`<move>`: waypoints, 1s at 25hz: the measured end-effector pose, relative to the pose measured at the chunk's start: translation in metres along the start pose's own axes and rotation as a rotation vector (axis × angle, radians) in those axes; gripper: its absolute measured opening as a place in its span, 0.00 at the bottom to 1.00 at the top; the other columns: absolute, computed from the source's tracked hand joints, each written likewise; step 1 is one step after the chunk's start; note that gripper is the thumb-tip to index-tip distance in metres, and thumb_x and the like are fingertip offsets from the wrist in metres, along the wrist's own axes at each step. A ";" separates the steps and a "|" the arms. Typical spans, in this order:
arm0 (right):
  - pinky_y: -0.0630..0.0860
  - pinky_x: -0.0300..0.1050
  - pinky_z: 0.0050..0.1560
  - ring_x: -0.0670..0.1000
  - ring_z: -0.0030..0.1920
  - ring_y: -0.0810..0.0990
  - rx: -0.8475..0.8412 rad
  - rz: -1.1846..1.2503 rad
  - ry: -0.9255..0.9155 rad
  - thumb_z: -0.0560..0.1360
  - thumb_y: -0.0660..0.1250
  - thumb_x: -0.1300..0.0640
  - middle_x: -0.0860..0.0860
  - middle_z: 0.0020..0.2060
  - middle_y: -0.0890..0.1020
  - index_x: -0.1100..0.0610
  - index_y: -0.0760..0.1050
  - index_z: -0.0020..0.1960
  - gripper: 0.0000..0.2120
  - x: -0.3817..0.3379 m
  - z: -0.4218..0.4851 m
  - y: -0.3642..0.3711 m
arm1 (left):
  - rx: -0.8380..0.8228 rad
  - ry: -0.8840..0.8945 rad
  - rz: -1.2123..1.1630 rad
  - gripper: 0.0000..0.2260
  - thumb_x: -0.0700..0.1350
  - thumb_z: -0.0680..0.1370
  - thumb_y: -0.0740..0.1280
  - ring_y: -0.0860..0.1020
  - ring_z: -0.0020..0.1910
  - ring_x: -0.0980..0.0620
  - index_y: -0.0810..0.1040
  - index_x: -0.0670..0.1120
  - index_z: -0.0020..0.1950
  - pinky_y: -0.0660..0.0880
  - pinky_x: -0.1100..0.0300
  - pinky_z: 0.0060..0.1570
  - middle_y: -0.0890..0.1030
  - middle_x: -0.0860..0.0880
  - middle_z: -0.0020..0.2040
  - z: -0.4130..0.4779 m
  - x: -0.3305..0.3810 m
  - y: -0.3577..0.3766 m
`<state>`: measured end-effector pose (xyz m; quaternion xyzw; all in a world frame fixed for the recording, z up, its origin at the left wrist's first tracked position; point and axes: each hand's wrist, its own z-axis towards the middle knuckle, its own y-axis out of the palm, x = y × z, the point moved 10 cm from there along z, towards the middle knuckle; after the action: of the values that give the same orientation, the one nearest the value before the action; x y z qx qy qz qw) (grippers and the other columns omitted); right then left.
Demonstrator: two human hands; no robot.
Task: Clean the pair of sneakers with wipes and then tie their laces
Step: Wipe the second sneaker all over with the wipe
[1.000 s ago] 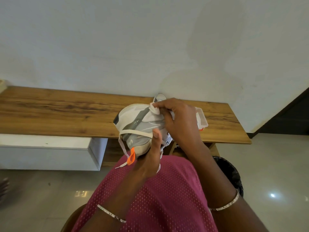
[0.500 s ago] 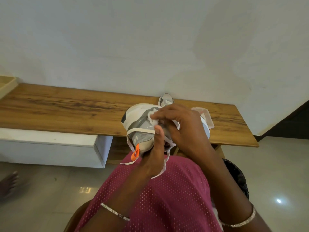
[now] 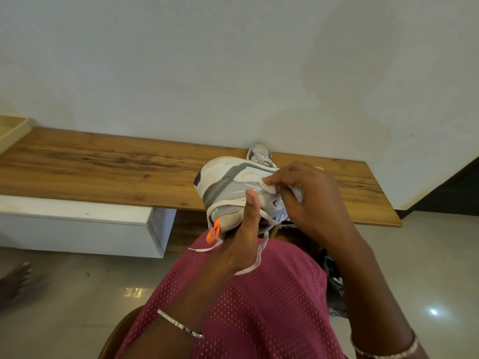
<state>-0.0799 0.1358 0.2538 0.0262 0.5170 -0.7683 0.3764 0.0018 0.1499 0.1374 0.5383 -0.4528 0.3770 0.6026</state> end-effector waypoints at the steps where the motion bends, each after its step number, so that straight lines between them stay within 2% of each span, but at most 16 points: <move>1: 0.79 0.51 0.50 0.50 0.49 0.82 -0.027 0.027 -0.043 0.74 0.69 0.65 0.50 0.47 0.86 0.55 0.86 0.52 0.11 -0.012 0.002 0.005 | -0.006 0.001 0.006 0.36 0.83 0.60 0.59 0.78 0.66 0.52 0.80 0.65 0.59 0.71 0.44 0.70 0.82 0.53 0.63 0.000 0.000 0.001; 5: 0.78 0.52 0.51 0.51 0.52 0.80 -0.198 0.088 -0.206 0.71 0.70 0.61 0.49 0.47 0.84 0.52 0.86 0.51 0.11 -0.052 0.007 0.030 | 0.035 0.008 -0.023 0.48 0.81 0.60 0.63 0.77 0.67 0.55 0.70 0.52 0.71 0.72 0.46 0.69 0.80 0.51 0.65 -0.003 -0.003 -0.004; 7: 0.78 0.50 0.50 0.50 0.51 0.80 -0.183 0.099 -0.213 0.72 0.70 0.61 0.49 0.47 0.85 0.53 0.86 0.50 0.10 -0.048 0.009 0.028 | 0.036 -0.015 -0.006 0.48 0.82 0.60 0.62 0.77 0.67 0.52 0.71 0.53 0.72 0.72 0.43 0.68 0.78 0.48 0.68 -0.002 -0.006 -0.004; 9: 0.78 0.48 0.49 0.49 0.48 0.81 -0.088 0.099 -0.150 0.72 0.69 0.64 0.48 0.46 0.85 0.54 0.86 0.49 0.11 -0.024 0.007 0.015 | 0.015 -0.029 0.002 0.41 0.82 0.62 0.60 0.78 0.66 0.47 0.78 0.58 0.65 0.71 0.39 0.68 0.80 0.45 0.65 0.000 -0.002 -0.003; 10: 0.78 0.49 0.49 0.48 0.48 0.80 -0.038 0.061 -0.096 0.72 0.68 0.67 0.48 0.46 0.85 0.54 0.86 0.50 0.12 -0.007 0.004 0.008 | 0.016 -0.025 -0.037 0.39 0.81 0.64 0.60 0.78 0.66 0.45 0.79 0.57 0.64 0.71 0.39 0.68 0.81 0.44 0.64 0.002 0.003 -0.005; 13: 0.78 0.46 0.54 0.48 0.51 0.80 0.079 -0.066 0.044 0.72 0.71 0.69 0.49 0.48 0.85 0.54 0.85 0.51 0.14 0.034 -0.017 -0.006 | 0.040 -0.019 -0.219 0.42 0.78 0.68 0.58 0.77 0.67 0.44 0.74 0.47 0.69 0.74 0.46 0.66 0.82 0.45 0.63 0.009 0.018 -0.012; 15: 0.72 0.36 0.57 0.50 0.53 0.80 0.197 -0.093 0.083 0.72 0.72 0.68 0.51 0.50 0.85 0.55 0.84 0.53 0.13 0.034 -0.033 -0.002 | 0.017 -0.017 -0.345 0.46 0.77 0.69 0.58 0.76 0.68 0.42 0.70 0.43 0.73 0.72 0.43 0.68 0.79 0.41 0.67 0.013 0.025 -0.013; 17: 0.66 0.30 0.61 0.52 0.55 0.79 0.324 -0.108 0.098 0.73 0.72 0.69 0.53 0.52 0.84 0.58 0.83 0.55 0.14 0.024 -0.044 0.007 | -0.006 -0.029 -0.461 0.45 0.75 0.73 0.52 0.73 0.70 0.39 0.67 0.40 0.76 0.68 0.39 0.71 0.75 0.38 0.70 0.015 0.026 -0.012; 18: 0.66 0.31 0.64 0.53 0.57 0.79 0.364 -0.093 0.084 0.73 0.71 0.69 0.53 0.54 0.83 0.59 0.83 0.57 0.14 0.018 -0.047 0.013 | -0.015 -0.042 -0.513 0.45 0.75 0.75 0.50 0.72 0.71 0.39 0.66 0.39 0.76 0.66 0.40 0.72 0.74 0.37 0.71 0.015 0.026 -0.011; 21: 0.71 0.44 0.66 0.54 0.62 0.77 0.402 -0.021 -0.015 0.77 0.65 0.66 0.55 0.59 0.81 0.61 0.81 0.60 0.13 0.007 -0.044 0.022 | -0.063 -0.086 -0.667 0.46 0.75 0.75 0.53 0.69 0.74 0.39 0.66 0.37 0.76 0.60 0.44 0.76 0.72 0.35 0.72 0.014 0.024 -0.007; 25: 0.75 0.51 0.63 0.54 0.62 0.78 0.414 0.077 -0.106 0.80 0.62 0.61 0.56 0.59 0.81 0.62 0.81 0.60 0.13 0.012 -0.038 0.028 | -0.127 -0.090 -0.617 0.45 0.74 0.76 0.53 0.68 0.74 0.39 0.66 0.38 0.76 0.61 0.45 0.75 0.71 0.35 0.73 0.017 0.024 -0.003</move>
<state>-0.0848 0.1553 0.2088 0.0823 0.3261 -0.8435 0.4188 0.0091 0.1322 0.1593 0.6274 -0.3171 0.1233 0.7004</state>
